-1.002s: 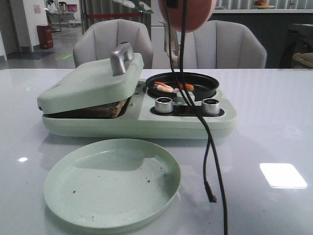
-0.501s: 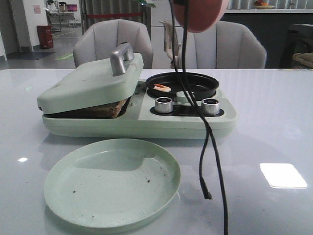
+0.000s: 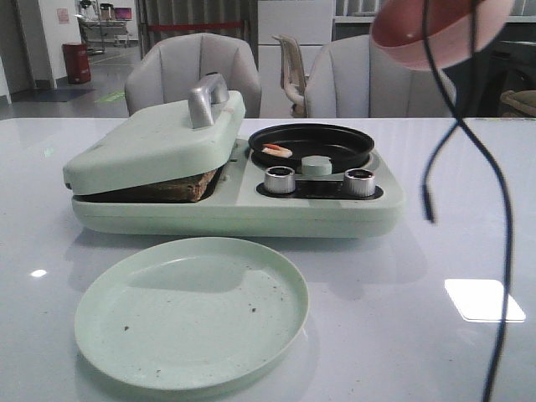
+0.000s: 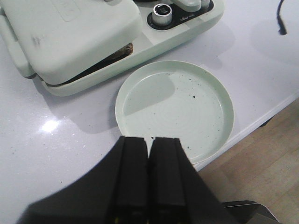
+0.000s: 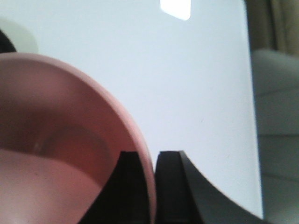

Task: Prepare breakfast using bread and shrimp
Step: 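Carry the empty bowl back and set it on the table with the right gripper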

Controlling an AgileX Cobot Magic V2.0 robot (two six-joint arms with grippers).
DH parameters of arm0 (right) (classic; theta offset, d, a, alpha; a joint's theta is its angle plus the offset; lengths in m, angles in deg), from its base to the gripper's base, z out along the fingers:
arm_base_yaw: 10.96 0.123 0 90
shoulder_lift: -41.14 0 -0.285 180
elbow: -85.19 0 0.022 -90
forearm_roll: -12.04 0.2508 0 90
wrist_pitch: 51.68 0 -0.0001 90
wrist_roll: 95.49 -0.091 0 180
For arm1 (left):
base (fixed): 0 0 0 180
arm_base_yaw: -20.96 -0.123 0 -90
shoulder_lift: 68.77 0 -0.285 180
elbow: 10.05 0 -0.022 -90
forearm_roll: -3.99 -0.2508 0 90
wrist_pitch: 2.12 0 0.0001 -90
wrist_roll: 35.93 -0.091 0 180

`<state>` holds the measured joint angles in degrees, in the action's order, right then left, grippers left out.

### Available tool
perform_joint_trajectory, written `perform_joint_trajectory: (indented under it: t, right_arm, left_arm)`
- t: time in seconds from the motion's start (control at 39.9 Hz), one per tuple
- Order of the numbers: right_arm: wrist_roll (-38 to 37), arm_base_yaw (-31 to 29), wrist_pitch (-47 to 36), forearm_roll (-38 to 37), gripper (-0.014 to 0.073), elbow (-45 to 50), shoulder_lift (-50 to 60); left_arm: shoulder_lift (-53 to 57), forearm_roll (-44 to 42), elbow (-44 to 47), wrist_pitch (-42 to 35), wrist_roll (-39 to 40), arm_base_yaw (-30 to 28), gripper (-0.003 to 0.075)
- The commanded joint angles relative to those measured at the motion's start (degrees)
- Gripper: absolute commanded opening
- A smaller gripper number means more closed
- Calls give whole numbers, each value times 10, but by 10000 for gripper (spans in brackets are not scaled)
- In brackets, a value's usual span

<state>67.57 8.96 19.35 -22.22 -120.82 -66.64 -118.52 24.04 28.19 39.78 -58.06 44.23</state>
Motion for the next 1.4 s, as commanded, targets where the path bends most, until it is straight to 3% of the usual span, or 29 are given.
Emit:
perform_joint_trajectory:
  t: [0.0, 0.28, 0.55, 0.73, 1.13, 1.23, 1.38]
  right_arm:
    - [26, -47, -17, 54, 43, 58, 74]
    - [122, -199, -148, 248, 43, 310, 169]
    - [223, -326, -320, 433, 43, 488, 168]
    - [223, -331, -396, 459, 43, 518, 146]
    - [223, -330, -418, 460, 50, 518, 91]
    - [223, -330, -419, 460, 140, 518, 90]
    - [225, -330, -420, 460, 399, 517, 90]
  left_arm:
    - [2, 11, -16, -34, 5, 5, 101]
    - [2, 11, -16, -34, 5, 5, 101]
    - [2, 11, -16, -34, 5, 5, 101]
    - [2, 11, -16, -34, 5, 5, 101]
    - [2, 11, -16, -34, 5, 5, 101]
    - [2, 11, -16, -34, 5, 5, 101]
    - [2, 11, -16, -34, 5, 5, 101]
